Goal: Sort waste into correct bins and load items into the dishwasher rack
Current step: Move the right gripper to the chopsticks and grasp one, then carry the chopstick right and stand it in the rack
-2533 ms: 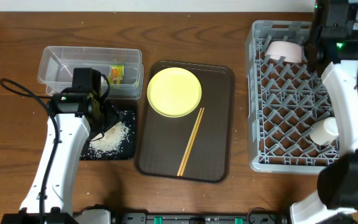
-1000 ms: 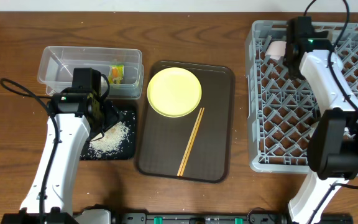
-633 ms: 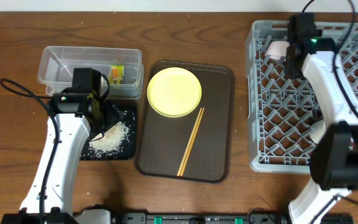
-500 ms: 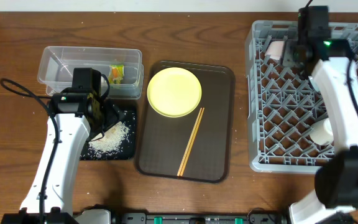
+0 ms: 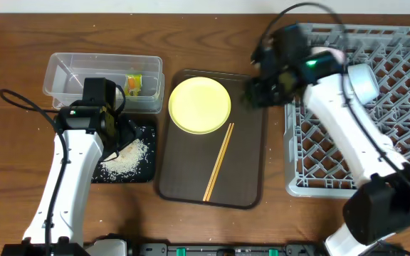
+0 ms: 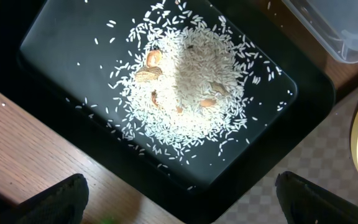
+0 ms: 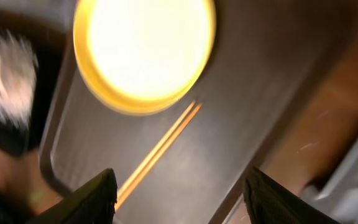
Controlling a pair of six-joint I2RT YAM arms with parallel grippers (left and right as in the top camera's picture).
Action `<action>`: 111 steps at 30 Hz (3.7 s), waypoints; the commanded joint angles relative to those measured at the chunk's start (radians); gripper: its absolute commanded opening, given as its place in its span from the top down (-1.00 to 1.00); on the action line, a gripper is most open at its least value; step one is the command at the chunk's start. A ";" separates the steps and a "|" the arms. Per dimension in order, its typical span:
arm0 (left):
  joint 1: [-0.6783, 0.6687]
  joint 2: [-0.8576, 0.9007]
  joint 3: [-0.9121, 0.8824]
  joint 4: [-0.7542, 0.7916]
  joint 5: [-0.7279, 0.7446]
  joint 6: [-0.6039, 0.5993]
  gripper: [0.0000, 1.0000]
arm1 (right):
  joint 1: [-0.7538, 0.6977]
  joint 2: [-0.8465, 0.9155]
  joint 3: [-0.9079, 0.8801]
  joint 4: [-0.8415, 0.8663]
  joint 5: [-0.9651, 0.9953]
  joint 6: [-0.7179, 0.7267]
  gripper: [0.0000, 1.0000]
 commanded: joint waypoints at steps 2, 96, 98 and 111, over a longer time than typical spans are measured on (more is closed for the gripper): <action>0.005 0.006 0.012 -0.006 -0.024 0.003 -0.98 | 0.101 0.031 -0.068 -0.034 0.141 0.157 -0.31; 0.005 0.006 0.012 -0.066 -0.024 0.003 -0.98 | 0.208 -0.213 -0.499 0.282 0.340 0.454 0.98; 0.005 0.006 0.012 -0.065 -0.024 0.003 -0.98 | 0.165 -0.285 -0.485 0.260 0.327 0.386 0.98; 0.005 0.006 0.012 -0.064 -0.024 0.003 -0.98 | -0.163 -0.456 -0.485 0.129 0.303 0.104 0.98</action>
